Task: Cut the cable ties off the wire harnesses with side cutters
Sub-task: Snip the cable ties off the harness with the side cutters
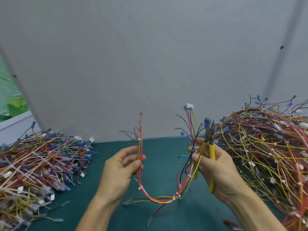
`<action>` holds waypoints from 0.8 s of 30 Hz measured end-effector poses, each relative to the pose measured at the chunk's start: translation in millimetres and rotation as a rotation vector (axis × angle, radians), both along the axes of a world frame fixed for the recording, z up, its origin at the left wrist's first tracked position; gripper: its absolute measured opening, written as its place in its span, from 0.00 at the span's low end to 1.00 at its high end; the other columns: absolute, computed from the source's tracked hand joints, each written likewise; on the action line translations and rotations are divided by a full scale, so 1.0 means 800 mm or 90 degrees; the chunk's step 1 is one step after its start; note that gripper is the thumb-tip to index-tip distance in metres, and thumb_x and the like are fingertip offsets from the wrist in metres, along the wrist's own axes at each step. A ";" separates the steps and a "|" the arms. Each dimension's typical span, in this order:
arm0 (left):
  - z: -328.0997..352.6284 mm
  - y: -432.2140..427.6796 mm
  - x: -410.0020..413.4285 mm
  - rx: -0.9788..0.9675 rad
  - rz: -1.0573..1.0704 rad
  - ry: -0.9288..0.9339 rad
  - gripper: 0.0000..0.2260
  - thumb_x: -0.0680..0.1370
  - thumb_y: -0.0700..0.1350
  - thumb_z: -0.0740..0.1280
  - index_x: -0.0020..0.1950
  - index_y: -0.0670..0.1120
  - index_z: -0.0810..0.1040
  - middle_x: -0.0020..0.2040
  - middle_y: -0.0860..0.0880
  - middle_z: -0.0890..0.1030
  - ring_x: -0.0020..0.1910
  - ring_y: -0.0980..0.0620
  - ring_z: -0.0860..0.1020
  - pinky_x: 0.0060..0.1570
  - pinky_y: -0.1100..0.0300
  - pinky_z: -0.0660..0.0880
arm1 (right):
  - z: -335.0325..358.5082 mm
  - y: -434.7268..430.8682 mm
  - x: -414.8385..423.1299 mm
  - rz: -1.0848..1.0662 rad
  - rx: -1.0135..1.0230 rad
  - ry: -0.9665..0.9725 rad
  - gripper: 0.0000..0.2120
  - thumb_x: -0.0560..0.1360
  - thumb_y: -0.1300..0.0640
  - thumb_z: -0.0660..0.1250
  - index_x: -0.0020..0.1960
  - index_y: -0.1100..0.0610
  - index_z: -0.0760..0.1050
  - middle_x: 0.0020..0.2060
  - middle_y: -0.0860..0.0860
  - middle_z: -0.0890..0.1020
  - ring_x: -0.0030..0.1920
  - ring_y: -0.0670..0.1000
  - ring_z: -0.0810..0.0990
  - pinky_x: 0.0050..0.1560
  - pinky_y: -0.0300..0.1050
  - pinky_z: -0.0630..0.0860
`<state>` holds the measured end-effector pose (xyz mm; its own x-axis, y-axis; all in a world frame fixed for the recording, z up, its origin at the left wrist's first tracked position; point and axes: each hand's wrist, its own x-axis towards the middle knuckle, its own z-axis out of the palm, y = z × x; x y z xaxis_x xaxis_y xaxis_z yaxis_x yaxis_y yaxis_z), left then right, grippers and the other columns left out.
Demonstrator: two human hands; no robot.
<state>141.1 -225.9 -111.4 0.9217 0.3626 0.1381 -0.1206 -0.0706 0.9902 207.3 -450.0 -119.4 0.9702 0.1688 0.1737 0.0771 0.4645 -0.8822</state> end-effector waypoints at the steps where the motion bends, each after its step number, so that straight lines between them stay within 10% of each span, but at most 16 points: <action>1: -0.002 -0.001 0.001 0.017 -0.001 0.013 0.15 0.75 0.30 0.66 0.54 0.49 0.79 0.43 0.48 0.86 0.35 0.53 0.82 0.34 0.67 0.76 | 0.000 0.000 0.000 -0.008 -0.007 -0.002 0.18 0.69 0.73 0.68 0.54 0.57 0.78 0.40 0.53 0.85 0.47 0.50 0.84 0.41 0.39 0.80; 9: -0.013 -0.007 0.002 0.142 -0.034 0.098 0.15 0.76 0.30 0.66 0.52 0.50 0.79 0.42 0.48 0.86 0.35 0.54 0.82 0.39 0.64 0.77 | 0.004 0.003 -0.004 -0.060 -0.105 -0.035 0.15 0.70 0.67 0.72 0.55 0.56 0.79 0.46 0.55 0.85 0.48 0.54 0.84 0.51 0.47 0.80; 16: -0.021 -0.004 0.004 0.341 -0.037 0.138 0.14 0.75 0.37 0.70 0.44 0.58 0.82 0.42 0.58 0.85 0.43 0.59 0.83 0.54 0.54 0.78 | 0.008 0.001 -0.007 -0.128 -0.199 -0.091 0.10 0.73 0.64 0.72 0.51 0.54 0.80 0.41 0.48 0.85 0.43 0.45 0.83 0.44 0.31 0.77; 24: -0.032 -0.005 0.006 0.534 -0.043 0.191 0.19 0.74 0.35 0.62 0.56 0.56 0.81 0.47 0.62 0.82 0.47 0.60 0.80 0.51 0.65 0.73 | 0.017 0.000 -0.012 -0.151 -0.248 -0.158 0.10 0.74 0.64 0.70 0.50 0.50 0.80 0.41 0.49 0.84 0.44 0.48 0.82 0.42 0.32 0.77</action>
<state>145.5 -230.2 -137.2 0.9775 0.1940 0.0825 0.1054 -0.7885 0.6060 197.7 -450.0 -105.7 0.9275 0.0472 0.3708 0.3686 0.0498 -0.9283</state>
